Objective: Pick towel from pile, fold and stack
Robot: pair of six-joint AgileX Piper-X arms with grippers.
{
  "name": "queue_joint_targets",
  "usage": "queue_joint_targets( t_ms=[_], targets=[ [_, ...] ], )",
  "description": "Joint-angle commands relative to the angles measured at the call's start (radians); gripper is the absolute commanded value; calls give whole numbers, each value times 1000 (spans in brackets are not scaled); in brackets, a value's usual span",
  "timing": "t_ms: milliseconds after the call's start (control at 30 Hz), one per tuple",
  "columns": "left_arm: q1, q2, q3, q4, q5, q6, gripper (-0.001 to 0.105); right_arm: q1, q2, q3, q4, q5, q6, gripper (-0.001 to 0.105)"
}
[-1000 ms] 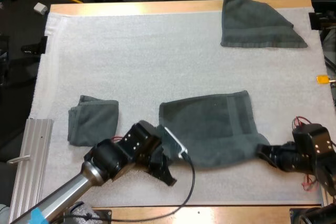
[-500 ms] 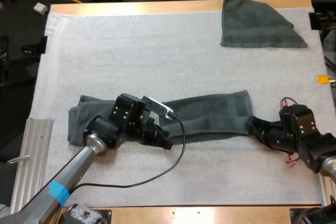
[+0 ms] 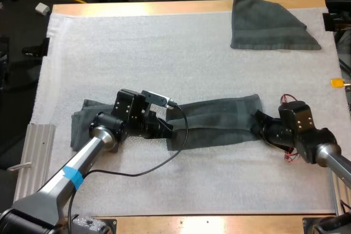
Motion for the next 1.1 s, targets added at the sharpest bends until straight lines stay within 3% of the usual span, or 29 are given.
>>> queue_joint_targets(
  t_ms=[0, 200, 333, 400, 500, 533, 600, 833, 1067],
  targets=[
    [6, 18, 0, -33, -8, -12, 0, -8, 34, -3, -46, 31, 22, 0],
    [3, 27, -2, -64, -8, -19, 3, -6, 44, -7, -73, 48, 24, 1],
    [1, 36, -1, -100, -4, -35, 28, -6, 48, -12, -135, 44, 29, 4],
    [2, 35, -1, -120, -4, -42, 42, -5, 50, -11, -182, 41, 39, 17],
    [1, 33, -1, -154, -1, -57, 56, -7, 59, -11, -255, 39, 54, 45],
    [0, 34, -3, -166, 1, -60, 58, -6, 57, -13, -278, 38, 55, 54],
    [2, 32, -4, -198, 7, -70, 58, -7, 59, -14, -335, 39, 57, 60],
    [6, 36, -42, -234, 51, -91, 58, -7, 57, -13, -458, -14, 44, 58],
    [6, 11, -86, -207, 69, -84, 60, -5, 27, -13, -468, -69, -33, 58]
  ],
)
